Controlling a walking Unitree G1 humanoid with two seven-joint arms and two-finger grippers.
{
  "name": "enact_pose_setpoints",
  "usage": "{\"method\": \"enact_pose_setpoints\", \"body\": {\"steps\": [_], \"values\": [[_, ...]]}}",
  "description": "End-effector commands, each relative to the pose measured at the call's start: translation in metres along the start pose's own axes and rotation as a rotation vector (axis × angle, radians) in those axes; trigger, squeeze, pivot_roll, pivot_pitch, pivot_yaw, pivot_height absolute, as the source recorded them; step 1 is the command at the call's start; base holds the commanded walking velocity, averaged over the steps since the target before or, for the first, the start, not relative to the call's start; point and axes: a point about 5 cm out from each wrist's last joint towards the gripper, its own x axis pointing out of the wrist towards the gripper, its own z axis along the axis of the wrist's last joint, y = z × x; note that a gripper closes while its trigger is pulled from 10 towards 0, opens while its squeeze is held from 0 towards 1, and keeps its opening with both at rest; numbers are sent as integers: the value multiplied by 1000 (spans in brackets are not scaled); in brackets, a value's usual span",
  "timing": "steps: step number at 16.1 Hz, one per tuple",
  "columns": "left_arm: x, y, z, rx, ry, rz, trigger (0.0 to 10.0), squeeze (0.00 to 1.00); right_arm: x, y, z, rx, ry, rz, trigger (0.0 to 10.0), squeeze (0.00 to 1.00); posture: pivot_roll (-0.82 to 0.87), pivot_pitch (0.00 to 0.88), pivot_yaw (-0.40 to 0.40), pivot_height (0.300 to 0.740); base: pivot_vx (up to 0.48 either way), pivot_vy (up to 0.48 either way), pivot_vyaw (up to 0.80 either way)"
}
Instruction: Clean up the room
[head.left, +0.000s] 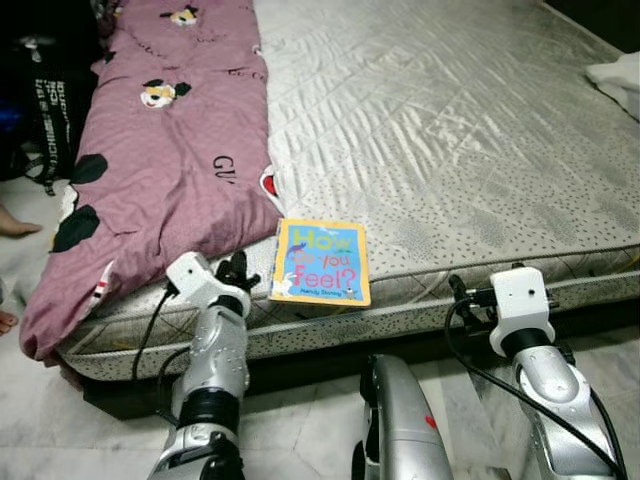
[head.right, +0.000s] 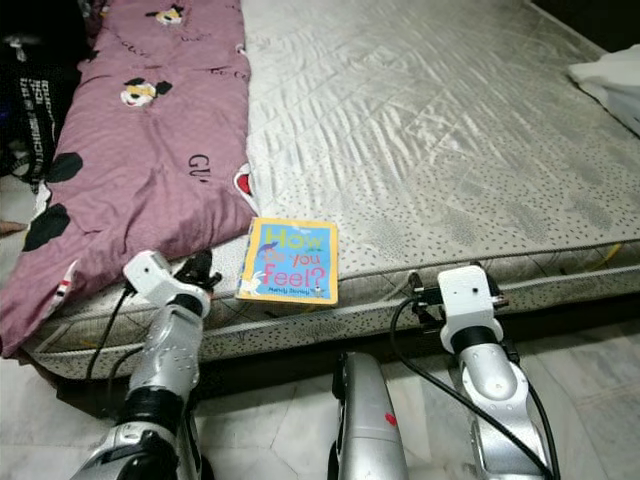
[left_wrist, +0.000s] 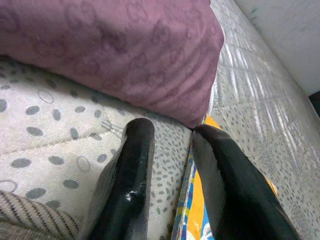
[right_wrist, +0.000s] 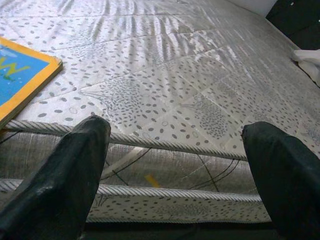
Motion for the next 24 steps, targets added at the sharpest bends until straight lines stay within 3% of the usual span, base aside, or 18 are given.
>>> {"method": "enact_pose_setpoints", "body": {"steps": [1,2,3,5,10,16,17,21,24], "values": [[-3,6,-3,27,53,28,10000,1000,3,-1,1,13,-10,-7,10000,0,-79,1,-41,526,0,0,0],[-4,9,-6,34,86,30,10000,1000,4,0,2,32,-11,-5,10000,0,-77,0,-40,526,0,0,0],[-3,12,-12,29,157,14,10000,1000,5,4,4,96,-11,18,10000,188,-76,0,-39,526,0,0,0],[1,14,-12,13,199,-2,10000,1000,2,9,8,136,-13,61,10000,0,-84,0,-38,526,0,0,0],[16,7,-10,-28,283,-50,10000,1000,-9,2,5,106,-1,57,10000,0,-126,17,-33,526,0,0,0],[12,4,-32,-62,402,-82,10000,1000,-11,5,10,92,-2,64,10000,0,-146,30,-37,526,0,0,0],[11,4,-34,-72,416,-91,10000,0,-11,5,9,90,1,62,10000,0,-147,31,-37,526,0,0,0],[9,4,-40,-148,480,-126,10000,0,-13,5,12,74,-3,60,10000,0,-168,37,-39,526,0,0,0],[12,-2,-37,-159,482,-146,10000,0,-15,3,14,62,-5,53,10000,0,-191,41,-37,526,0,0,0]]}}
